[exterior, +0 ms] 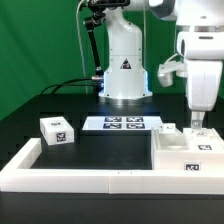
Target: Assemble cabinet
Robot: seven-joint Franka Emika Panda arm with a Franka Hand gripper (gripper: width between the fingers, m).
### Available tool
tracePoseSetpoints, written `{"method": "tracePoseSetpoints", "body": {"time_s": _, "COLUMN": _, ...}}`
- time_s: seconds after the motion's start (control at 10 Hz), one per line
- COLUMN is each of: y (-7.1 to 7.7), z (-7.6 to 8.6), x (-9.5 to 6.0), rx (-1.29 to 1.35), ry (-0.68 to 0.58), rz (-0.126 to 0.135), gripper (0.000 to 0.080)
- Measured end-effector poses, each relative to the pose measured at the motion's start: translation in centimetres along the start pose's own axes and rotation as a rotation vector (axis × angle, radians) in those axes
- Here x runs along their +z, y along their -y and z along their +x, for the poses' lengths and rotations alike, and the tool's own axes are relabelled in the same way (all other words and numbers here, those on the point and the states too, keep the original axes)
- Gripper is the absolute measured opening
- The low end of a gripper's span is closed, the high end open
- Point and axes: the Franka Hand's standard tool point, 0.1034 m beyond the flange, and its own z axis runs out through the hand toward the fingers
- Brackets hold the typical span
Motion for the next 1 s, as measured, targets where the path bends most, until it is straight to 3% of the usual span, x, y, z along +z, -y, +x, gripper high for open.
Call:
{"method": "tracePoseSetpoints", "body": {"time_s": 0.2, "y": 3.4, "z": -0.9, "x": -0.3, "rx": -0.022, "ry": 0.017, "rz": 0.012, "gripper": 0.0798}}
{"method": "tracePoseSetpoints", "body": {"time_s": 0.4, "y": 5.6, "z": -1.9, "x": 0.4, "rx": -0.059, "ry": -0.017, "rz": -0.02, "gripper": 0.0796}}
{"method": "tracePoseSetpoints", "body": {"time_s": 0.5, "y": 6.4, "z": -2.3, "x": 0.8, "rx": -0.066, "ry": -0.018, "rz": -0.018, "gripper": 0.0796}}
{"method": "tracePoseSetpoints", "body": {"time_s": 0.9, "y": 6.4, "z": -2.2, "x": 0.9, "rx": -0.045, "ry": -0.013, "rz": -0.009, "gripper": 0.0796}}
{"method": "tracePoseSetpoints", "body": {"time_s": 1.0, "y": 6.4, "z": -2.2, "x": 1.0, "rx": -0.113, "ry": -0.019, "rz": -0.018, "gripper": 0.0796}}
